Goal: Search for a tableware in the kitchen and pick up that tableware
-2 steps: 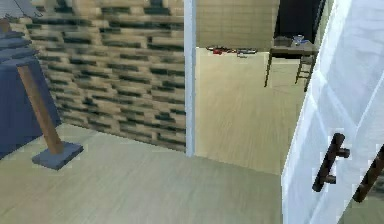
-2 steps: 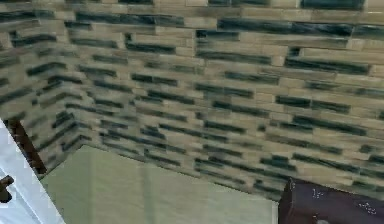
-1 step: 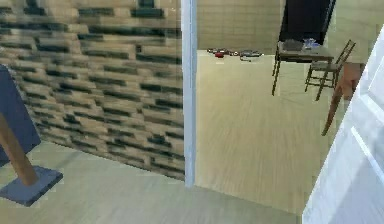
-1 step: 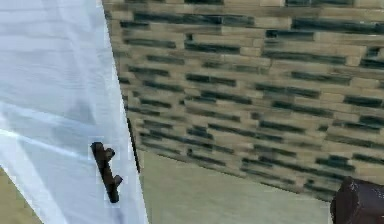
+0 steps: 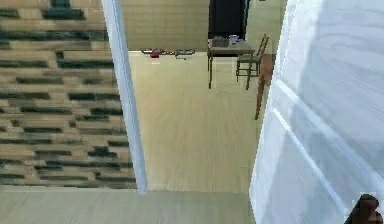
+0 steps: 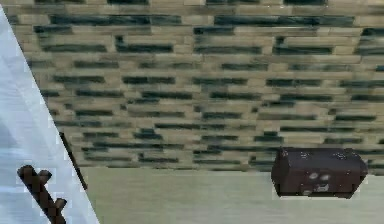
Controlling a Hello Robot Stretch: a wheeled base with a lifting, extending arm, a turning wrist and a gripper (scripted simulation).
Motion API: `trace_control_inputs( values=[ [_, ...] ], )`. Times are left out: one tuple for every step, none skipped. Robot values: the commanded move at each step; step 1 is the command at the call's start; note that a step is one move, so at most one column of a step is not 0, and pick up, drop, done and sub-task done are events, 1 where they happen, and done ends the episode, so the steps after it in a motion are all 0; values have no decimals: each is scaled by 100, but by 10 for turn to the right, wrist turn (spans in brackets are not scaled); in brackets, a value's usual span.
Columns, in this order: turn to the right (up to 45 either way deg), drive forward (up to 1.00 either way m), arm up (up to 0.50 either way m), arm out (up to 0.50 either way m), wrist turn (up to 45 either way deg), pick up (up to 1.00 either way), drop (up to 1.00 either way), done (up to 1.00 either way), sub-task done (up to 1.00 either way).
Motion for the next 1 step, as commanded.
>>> trace_control_inputs(
  values=[
    [0, 100, 0, 0, 0, 0, 0, 0, 0]
  ],
)
